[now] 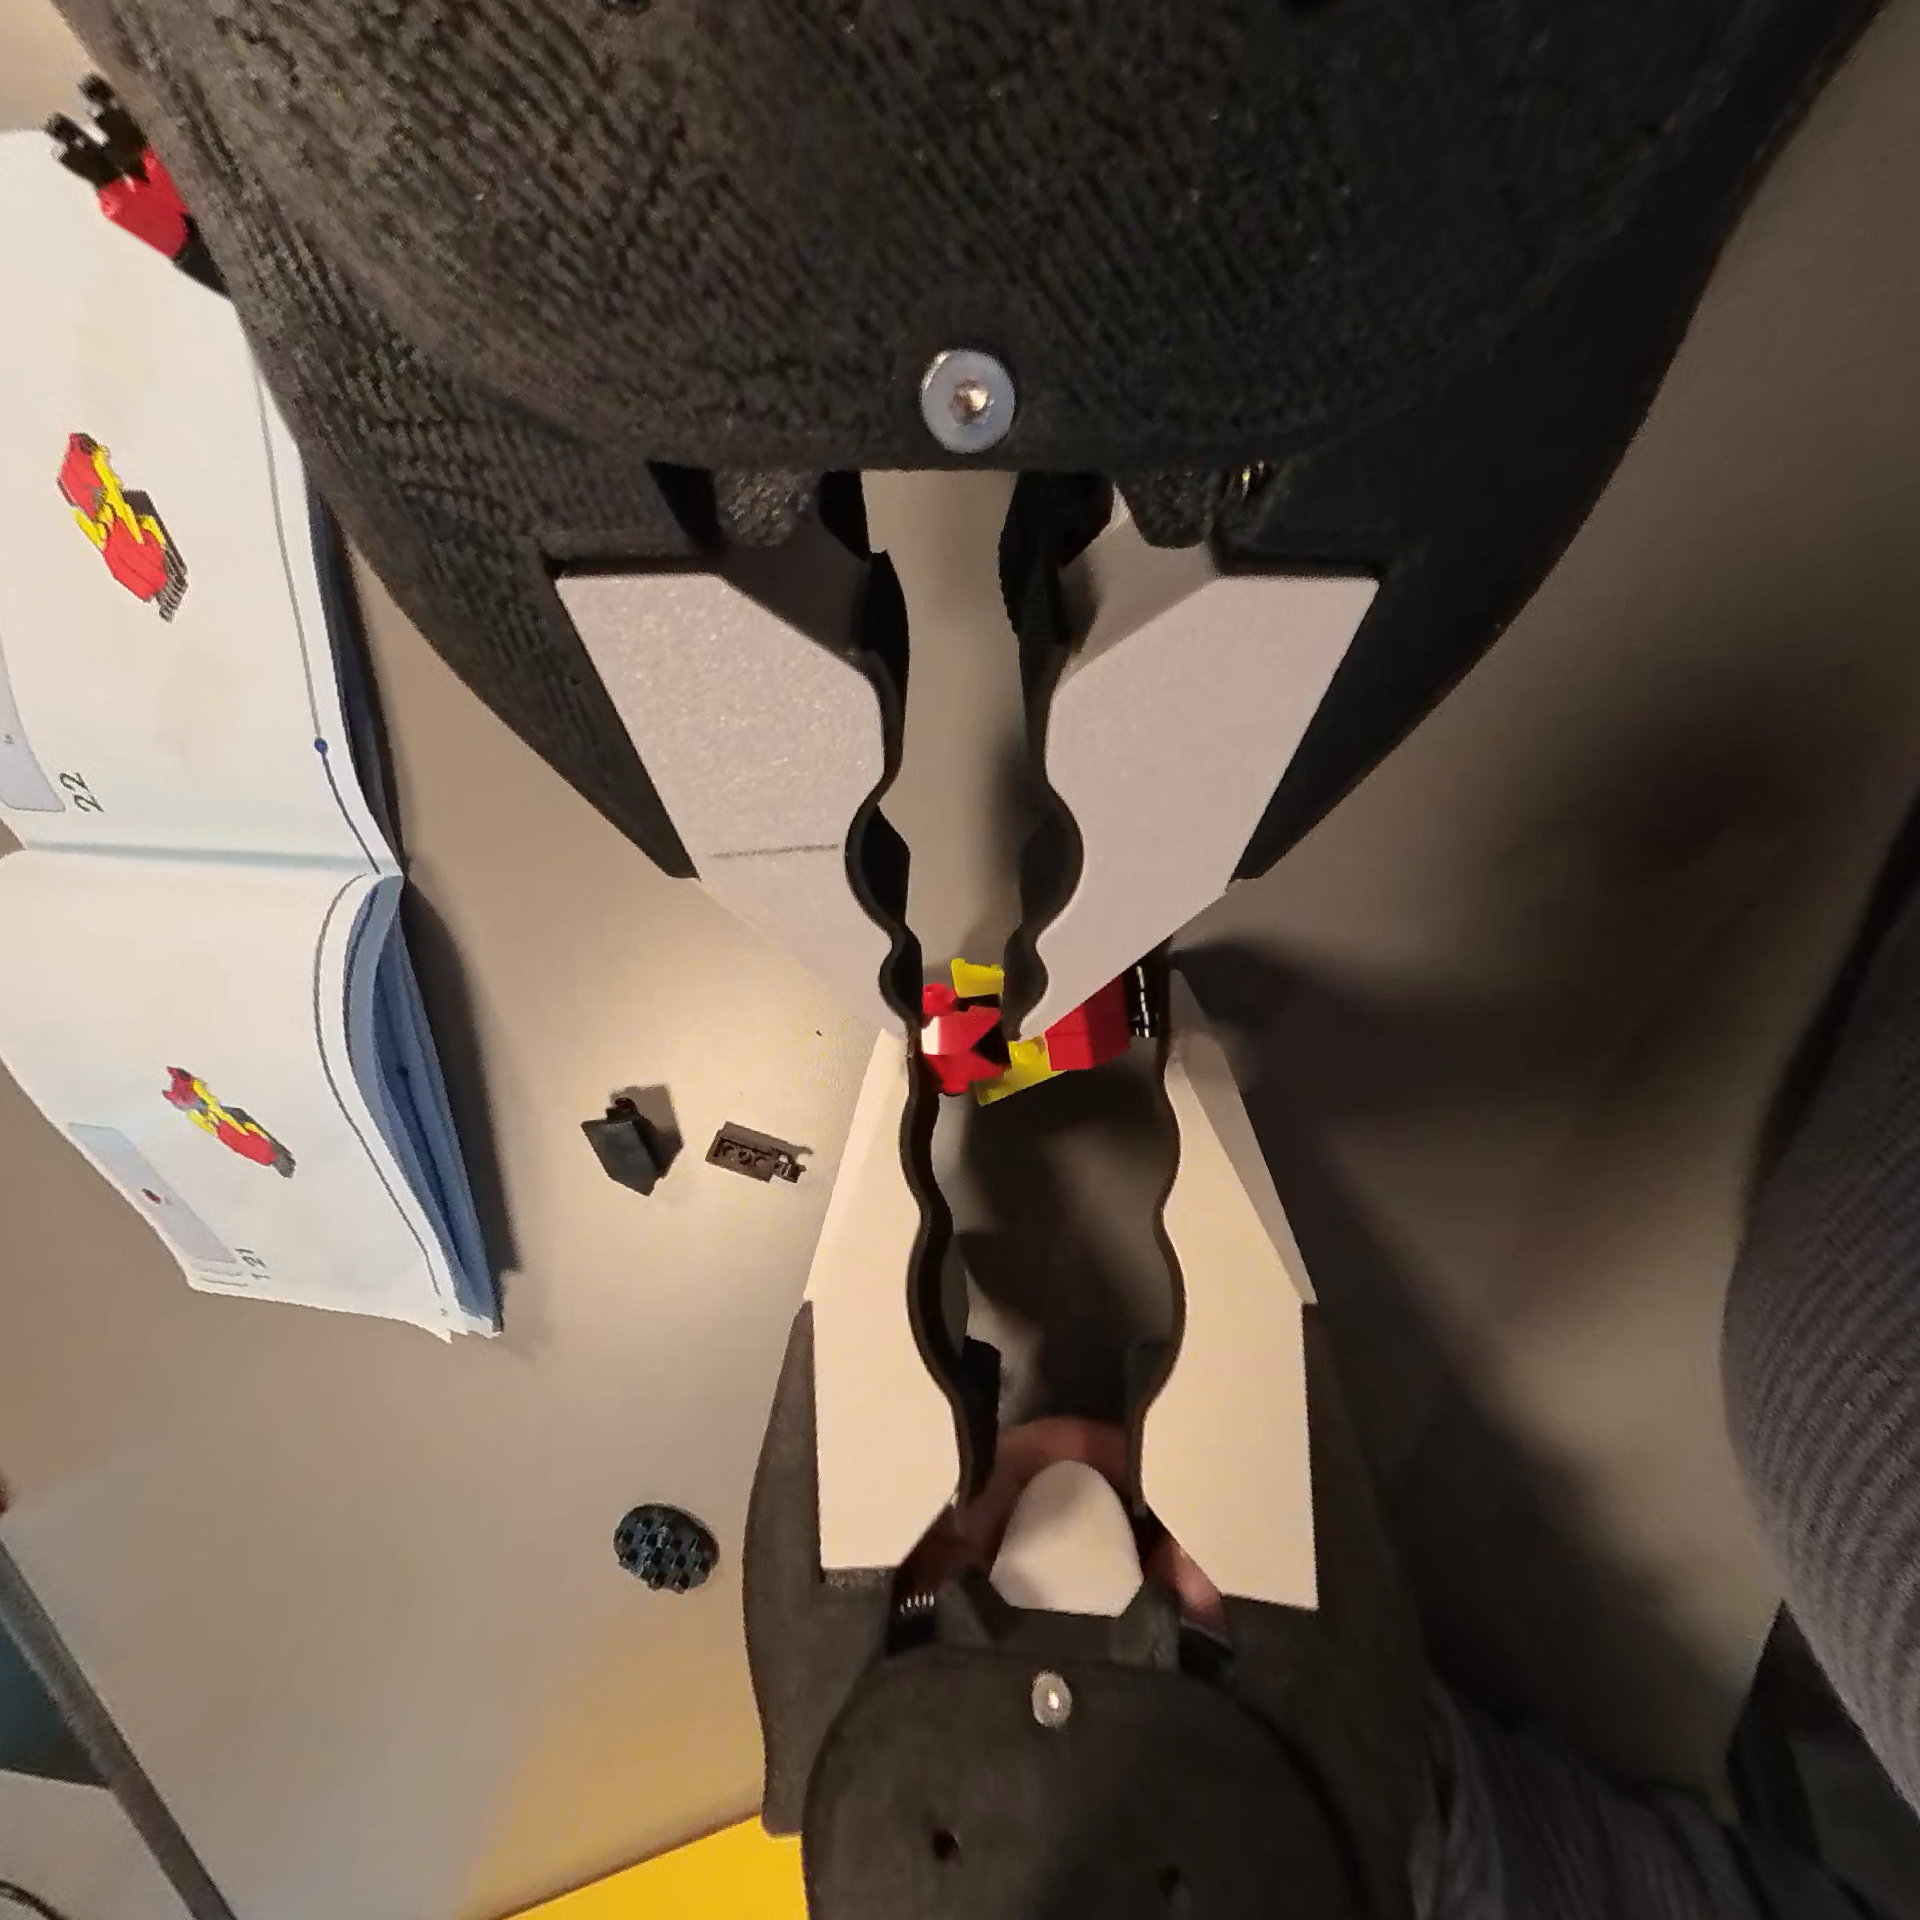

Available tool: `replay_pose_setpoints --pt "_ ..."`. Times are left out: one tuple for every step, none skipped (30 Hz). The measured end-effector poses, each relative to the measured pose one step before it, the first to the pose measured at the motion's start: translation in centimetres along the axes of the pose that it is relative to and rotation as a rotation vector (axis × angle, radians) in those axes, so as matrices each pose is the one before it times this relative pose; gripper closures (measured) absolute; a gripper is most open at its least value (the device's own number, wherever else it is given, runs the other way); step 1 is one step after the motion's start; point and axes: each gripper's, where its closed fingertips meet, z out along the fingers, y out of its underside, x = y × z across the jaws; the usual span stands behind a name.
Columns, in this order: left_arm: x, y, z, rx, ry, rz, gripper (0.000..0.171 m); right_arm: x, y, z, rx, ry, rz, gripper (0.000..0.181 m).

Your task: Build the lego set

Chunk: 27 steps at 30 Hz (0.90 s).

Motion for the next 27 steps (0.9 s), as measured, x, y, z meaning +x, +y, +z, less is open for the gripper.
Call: replay_pose_setpoints --pt "-0.002 0.000 0.000 -0.00003 -0.0001 0.0001 0.121 0.005 0.002 0.032 -0.0038 0.0014 -0.0031 0.168" --pt "0.007 -0.005 0.006 0.00002 0.0000 0.0000 0.121 -0.003 0.011 0.027 -0.0045 0.0006 -0.0036 0.168" --pt "0.000 0.000 0.000 0.00000 0.0000 0.0000 0.121 0.027 0.010 0.021 -0.0038 0.0024 -0.0036 0.168" --pt "0.001 0.000 0.000 0.00001 0.0000 -0.0001 0.121 0.002 -0.008 0.000 -0.0030 0.0009 -0.0040 0.168" --pt "0.000 0.007 0.007 0.00002 0.0000 0.0000 0.121 0.001 0.010 -0.001 -0.0035 0.0006 -0.0034 0.168" --pt "0.007 0.004 -0.004 0.00000 0.0000 0.0000 0.121 0.008 0.000 -0.006 -0.0033 0.0012 -0.0030 0.168" --pt "-0.007 -0.004 0.004 0.00001 0.0001 0.0000 0.121 -0.002 0.003 0.002 -0.0026 0.0005 -0.0019 0.168" --pt "0.007 0.004 -0.004 0.00000 0.0000 0.0000 0.121 -0.001 -0.006 0.000 -0.0023 -0.0008 -0.0012 0.168" --pt "0.000 0.000 0.000 -0.00001 0.0000 0.0000 0.121 -0.011 -0.002 -0.002 -0.0017 -0.0001 -0.0015 0.168" --pt "0.001 0.000 0.000 0.00000 0.0000 0.0000 0.121 0.006 -0.001 0.001 -0.0014 0.0000 -0.0004 0.168" --pt "-0.002 0.008 0.006 -0.00003 -0.0001 0.0001 0.121 0.007 -0.007 0.009 -0.0013 0.0001 0.0002 0.168" --pt "0.001 0.000 0.000 0.00000 0.0001 -0.0001 0.121 0.011 0.011 -0.001 -0.0011 0.0002 -0.0004 0.168" --pt "0.007 -0.005 0.006 0.00002 0.0000 0.0000 0.121 0.013 -0.003 -0.003 -0.0010 0.0009 -0.0004 0.168" --pt "-0.003 0.000 0.000 -0.00003 -0.0001 0.0002 0.121 0.014 0.002 0.004 -0.0005 0.0008 0.0003 0.167" --pt "0.002 0.000 0.000 0.00002 0.0001 -0.0001 0.121 0.005 0.008 -0.005 -0.0002 0.0002 0.0010 0.167" --pt "0.001 0.008 0.007 0.00000 0.0001 -0.0001 0.121 0.007 -0.003 -0.014 0.0003 0.0005 0.0008 0.167" --pt "0.003 0.005 -0.005 -0.00005 -0.0002 0.0003 0.121 -0.004 0.000 -0.011 0.0010 0.0002 0.0009 0.167" --pt "0.001 0.000 0.000 0.00000 0.0001 -0.0001 0.121 0.000 0.007 -0.004 0.0010 0.0007 0.0010 0.167" --pt "0.002 0.000 0.000 0.00003 0.0001 -0.0001 0.121 0.011 0.008 -0.024 0.0007 0.0023 0.0003 0.166" --pt "-0.003 0.001 0.000 -0.00005 -0.0001 0.0002 0.121 0.044 0.016 -0.033 0.0002 0.0053 -0.0003 0.166" --pt "0.007 0.002 0.013 0.00002 0.0001 0.0000 0.121 0.054 0.022 -0.072 0.0016 0.0061 -0.0010 0.165" --pt "0.002 0.000 0.000 -0.00001 0.0001 -0.0001 0.121 0.053 -0.006 -0.114 0.0036 0.0070 -0.0013 0.165" --pt "-0.001 0.000 0.000 -0.00001 0.0000 0.0001 0.121 0.084 -0.008 -0.156 0.0051 0.0105 -0.0026 0.165" --pt "0.002 0.000 0.000 0.00001 0.0001 -0.0001 0.121 0.106 -0.007 -0.189 0.0063 0.0136 -0.0058 0.163" --pt "0.001 0.000 0.000 0.00002 0.0001 0.0000 0.121 0.081 0.002 -0.230 0.0077 0.0139 -0.0102 0.162" --pt "0.002 0.007 0.007 0.00002 0.0001 -0.0001 0.121 0.014 0.014 -0.244 0.0078 0.0129 -0.0159 0.160" --pt "-0.007 -0.004 0.005 0.00003 0.0000 -0.0001 0.121 -0.033 0.040 -0.233 0.0058 0.0130 -0.0245 0.158"
